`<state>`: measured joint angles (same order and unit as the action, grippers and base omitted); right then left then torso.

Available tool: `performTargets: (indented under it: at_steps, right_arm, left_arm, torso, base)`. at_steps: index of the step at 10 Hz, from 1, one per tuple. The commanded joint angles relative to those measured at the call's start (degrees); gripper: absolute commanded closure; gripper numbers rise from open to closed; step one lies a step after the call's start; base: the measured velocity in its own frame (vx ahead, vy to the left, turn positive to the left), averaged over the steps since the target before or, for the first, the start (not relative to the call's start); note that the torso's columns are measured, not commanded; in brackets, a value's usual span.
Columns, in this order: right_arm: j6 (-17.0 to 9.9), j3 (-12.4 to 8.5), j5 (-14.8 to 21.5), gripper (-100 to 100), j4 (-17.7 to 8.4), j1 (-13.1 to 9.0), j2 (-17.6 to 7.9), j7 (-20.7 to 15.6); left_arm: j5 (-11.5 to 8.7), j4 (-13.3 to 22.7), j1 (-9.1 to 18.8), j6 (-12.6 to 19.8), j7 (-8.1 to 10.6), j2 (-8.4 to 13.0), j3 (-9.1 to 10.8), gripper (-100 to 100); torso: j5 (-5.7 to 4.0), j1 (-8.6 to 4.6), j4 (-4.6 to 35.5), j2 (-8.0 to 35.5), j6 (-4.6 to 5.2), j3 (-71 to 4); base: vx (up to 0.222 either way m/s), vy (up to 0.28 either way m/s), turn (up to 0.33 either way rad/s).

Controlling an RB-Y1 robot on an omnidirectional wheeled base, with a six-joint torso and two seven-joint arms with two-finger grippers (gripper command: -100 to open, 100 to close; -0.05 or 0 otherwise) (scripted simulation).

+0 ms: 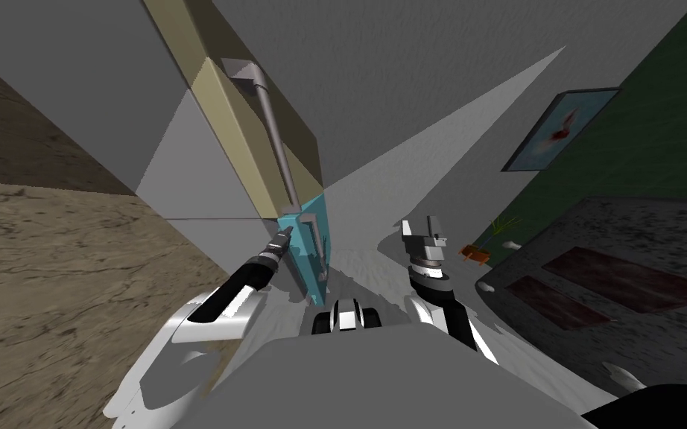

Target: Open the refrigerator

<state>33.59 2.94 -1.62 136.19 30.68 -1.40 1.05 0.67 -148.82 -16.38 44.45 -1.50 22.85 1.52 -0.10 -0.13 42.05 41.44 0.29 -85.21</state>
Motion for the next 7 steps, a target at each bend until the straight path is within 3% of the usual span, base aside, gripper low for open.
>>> performTargets:
  at_steps: [1, 7]
  right_arm:
    - [0.0, 0.0, 0.0, 0, 0.0, 0.0, 0.0, 0.0]
    - [0.0, 0.0, 0.0, 0, 0.0, 0.0, 0.0, 0.0]
  left_arm:
    - [1.5, 0.6, 0.3, 0.8, 0.59, -0.8, 1.56, 100]
    - [4.4, 1.7, 0.8, 2.5, 1.77, -2.4, 4.68, 100]
  torso:
    - [0.08, -0.26, -0.2, 0.0, -0.12, 0.1]
    - [0.03, 0.07, -0.1, -0.3, 0.18, -0.2]
  base:
    - [0.075, -0.287, 0.137]
    - [0.06, -0.301, 0.079]
